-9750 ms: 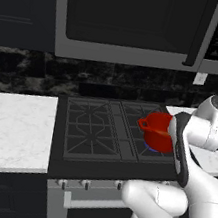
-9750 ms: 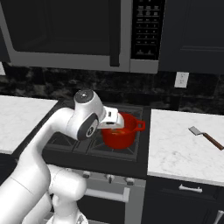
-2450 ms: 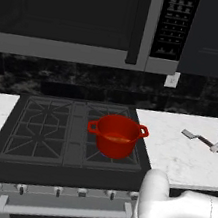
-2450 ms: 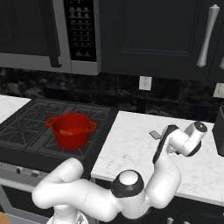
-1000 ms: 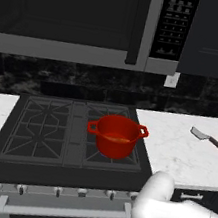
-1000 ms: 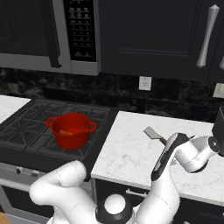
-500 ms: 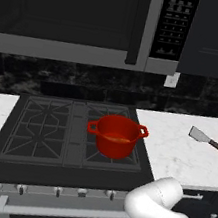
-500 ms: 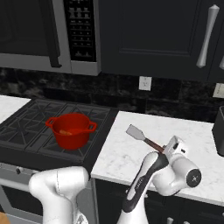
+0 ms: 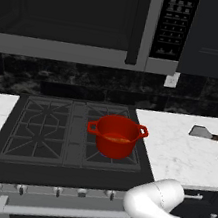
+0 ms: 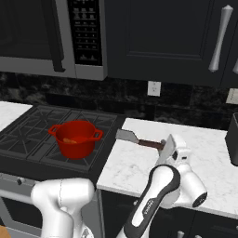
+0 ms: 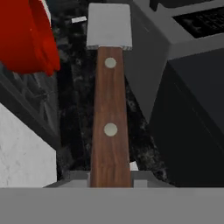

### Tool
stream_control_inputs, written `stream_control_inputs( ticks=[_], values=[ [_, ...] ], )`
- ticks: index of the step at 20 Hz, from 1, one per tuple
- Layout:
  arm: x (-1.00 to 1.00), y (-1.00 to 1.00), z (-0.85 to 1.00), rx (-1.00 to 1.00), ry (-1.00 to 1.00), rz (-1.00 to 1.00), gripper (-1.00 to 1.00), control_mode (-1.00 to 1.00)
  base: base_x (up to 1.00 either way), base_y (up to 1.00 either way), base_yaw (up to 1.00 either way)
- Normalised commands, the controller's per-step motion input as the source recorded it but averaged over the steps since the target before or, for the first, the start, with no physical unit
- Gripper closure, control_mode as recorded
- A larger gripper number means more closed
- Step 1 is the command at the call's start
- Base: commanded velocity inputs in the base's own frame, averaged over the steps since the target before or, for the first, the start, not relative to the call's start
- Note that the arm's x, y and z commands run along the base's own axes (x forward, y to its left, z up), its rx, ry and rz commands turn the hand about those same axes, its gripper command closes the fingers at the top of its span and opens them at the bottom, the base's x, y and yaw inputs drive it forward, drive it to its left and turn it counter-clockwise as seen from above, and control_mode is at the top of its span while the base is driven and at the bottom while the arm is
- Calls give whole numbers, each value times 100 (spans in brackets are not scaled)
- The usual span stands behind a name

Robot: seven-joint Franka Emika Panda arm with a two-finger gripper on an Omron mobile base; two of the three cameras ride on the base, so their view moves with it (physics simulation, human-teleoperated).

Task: Put the potato and carrot in the pot. Retrieve the spatula and lightly stir the vegetables in the pot.

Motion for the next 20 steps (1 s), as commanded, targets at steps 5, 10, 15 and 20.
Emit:
stream_control_inputs(
  ticks=[5, 10, 15, 20],
  values=[
    [-29, 12, 58, -39, -37, 31, 100, -100, 0, 0, 0],
    [-31, 9, 51, -43, -48, 12, 100, -100, 0, 0, 0],
    [-25, 54, 29, -29, -66, -2, 100, -100, 0, 0, 0],
    [-9, 94, 21, -28, -65, -10, 100, -100, 0, 0, 0]
  ],
)
